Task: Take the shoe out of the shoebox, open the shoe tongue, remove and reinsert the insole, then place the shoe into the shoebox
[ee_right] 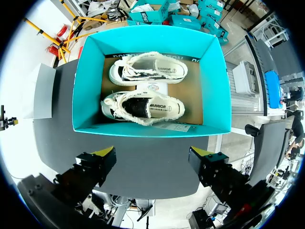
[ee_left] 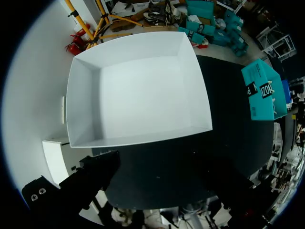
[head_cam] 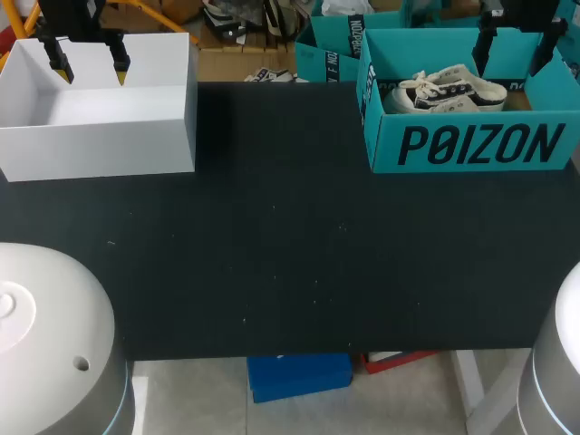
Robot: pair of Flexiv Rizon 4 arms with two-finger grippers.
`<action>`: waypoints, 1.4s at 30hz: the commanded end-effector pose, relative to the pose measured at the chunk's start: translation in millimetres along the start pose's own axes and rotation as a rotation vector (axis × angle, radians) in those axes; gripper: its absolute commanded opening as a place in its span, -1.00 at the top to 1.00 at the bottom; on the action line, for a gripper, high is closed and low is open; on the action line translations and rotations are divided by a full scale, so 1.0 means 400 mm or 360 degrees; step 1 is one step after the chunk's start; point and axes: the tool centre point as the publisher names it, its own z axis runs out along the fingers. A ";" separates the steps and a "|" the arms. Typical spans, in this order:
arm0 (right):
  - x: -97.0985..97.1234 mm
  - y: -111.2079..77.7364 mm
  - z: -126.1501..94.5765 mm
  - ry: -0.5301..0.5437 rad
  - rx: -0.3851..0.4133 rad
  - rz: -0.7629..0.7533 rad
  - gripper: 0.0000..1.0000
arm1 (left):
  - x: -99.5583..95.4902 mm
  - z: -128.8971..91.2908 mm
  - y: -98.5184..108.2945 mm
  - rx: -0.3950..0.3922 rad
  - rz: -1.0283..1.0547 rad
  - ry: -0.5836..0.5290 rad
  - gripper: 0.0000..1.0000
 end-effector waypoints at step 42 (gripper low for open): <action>0.024 0.042 -0.023 0.0094 -0.0018 -0.0633 -1.00 | 0.000 -0.002 0.003 0.0000 -0.0001 -0.0002 -1.00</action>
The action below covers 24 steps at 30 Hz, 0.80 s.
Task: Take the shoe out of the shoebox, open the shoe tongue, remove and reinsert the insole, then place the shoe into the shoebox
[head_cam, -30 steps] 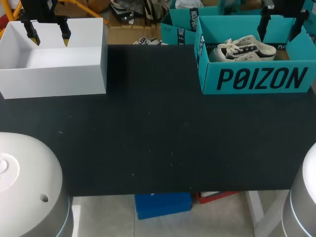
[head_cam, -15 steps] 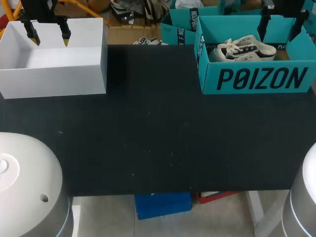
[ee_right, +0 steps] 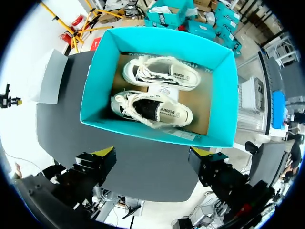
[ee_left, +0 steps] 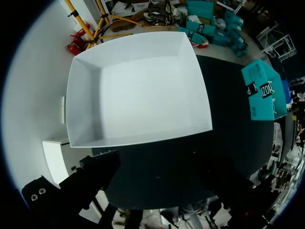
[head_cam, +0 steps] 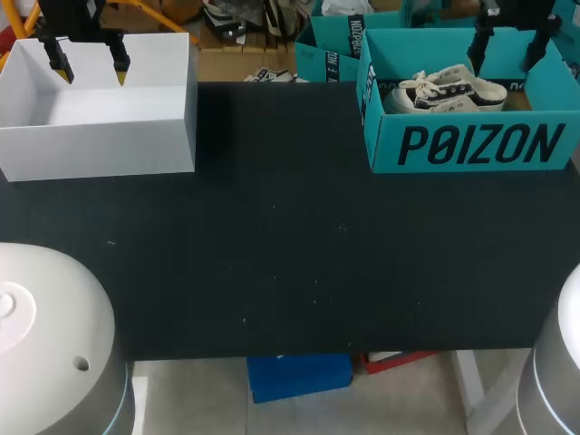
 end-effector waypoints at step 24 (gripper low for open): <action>-0.038 0.076 -0.038 -0.0010 -0.0060 -0.2377 -1.00 | 0.000 -0.002 0.003 0.0000 -0.0001 -0.0002 -1.00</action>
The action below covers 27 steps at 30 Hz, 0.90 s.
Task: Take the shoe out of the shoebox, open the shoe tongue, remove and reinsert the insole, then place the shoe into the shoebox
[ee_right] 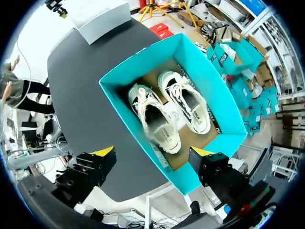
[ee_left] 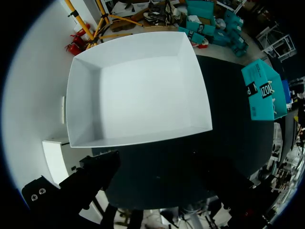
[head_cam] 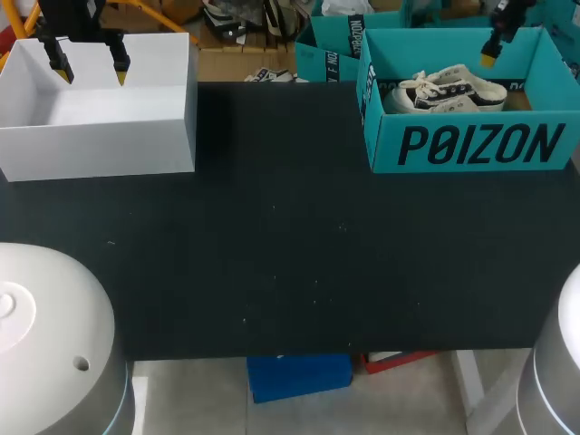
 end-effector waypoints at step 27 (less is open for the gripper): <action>-0.009 0.017 0.036 0.0056 -0.0107 -0.1387 -1.00 | 0.000 -0.002 0.003 0.0000 -0.0001 -0.0002 -1.00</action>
